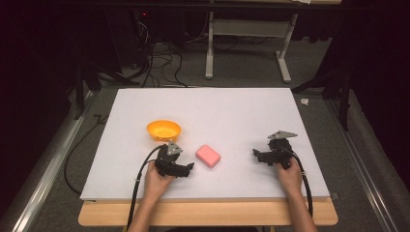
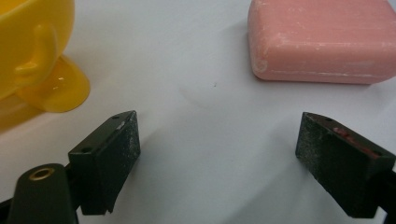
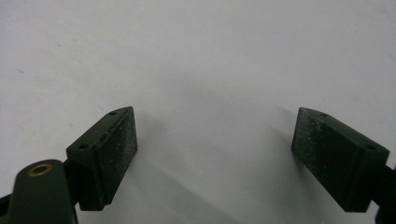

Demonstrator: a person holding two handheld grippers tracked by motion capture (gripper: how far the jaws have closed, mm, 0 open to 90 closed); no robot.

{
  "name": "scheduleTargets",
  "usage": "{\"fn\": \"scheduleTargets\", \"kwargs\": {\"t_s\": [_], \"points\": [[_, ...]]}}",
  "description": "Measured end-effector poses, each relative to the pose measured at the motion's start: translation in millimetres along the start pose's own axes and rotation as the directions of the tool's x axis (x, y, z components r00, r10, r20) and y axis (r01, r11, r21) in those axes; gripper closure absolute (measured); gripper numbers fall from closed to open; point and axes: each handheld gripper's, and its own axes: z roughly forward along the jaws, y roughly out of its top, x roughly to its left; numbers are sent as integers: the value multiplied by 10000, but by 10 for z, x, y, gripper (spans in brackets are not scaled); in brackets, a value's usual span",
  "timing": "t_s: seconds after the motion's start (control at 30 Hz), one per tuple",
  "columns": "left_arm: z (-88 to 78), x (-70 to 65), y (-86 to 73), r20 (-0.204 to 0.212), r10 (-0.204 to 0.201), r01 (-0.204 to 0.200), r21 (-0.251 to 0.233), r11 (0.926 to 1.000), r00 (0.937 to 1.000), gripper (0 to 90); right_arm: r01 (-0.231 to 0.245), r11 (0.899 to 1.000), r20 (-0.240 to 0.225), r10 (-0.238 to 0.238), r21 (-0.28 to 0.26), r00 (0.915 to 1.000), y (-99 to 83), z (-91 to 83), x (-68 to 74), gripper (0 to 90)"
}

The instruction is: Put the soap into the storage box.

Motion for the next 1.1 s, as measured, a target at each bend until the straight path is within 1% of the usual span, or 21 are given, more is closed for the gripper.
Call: {"fn": "scheduleTargets", "kwargs": {"t_s": [0.43, 1.1], "points": [[0, 0, -5, -29, -43, 43, -58, 10000, 10000, 142, 2, 10000, 3, -2, 0, 10000, -1, 0, 0, 149], [1, 1, 2, -8, -27, 27, -5, 10000, 10000, 143, 9, 10000, 13, -9, -4, 10000, 0, 0, 1, 149]]}}
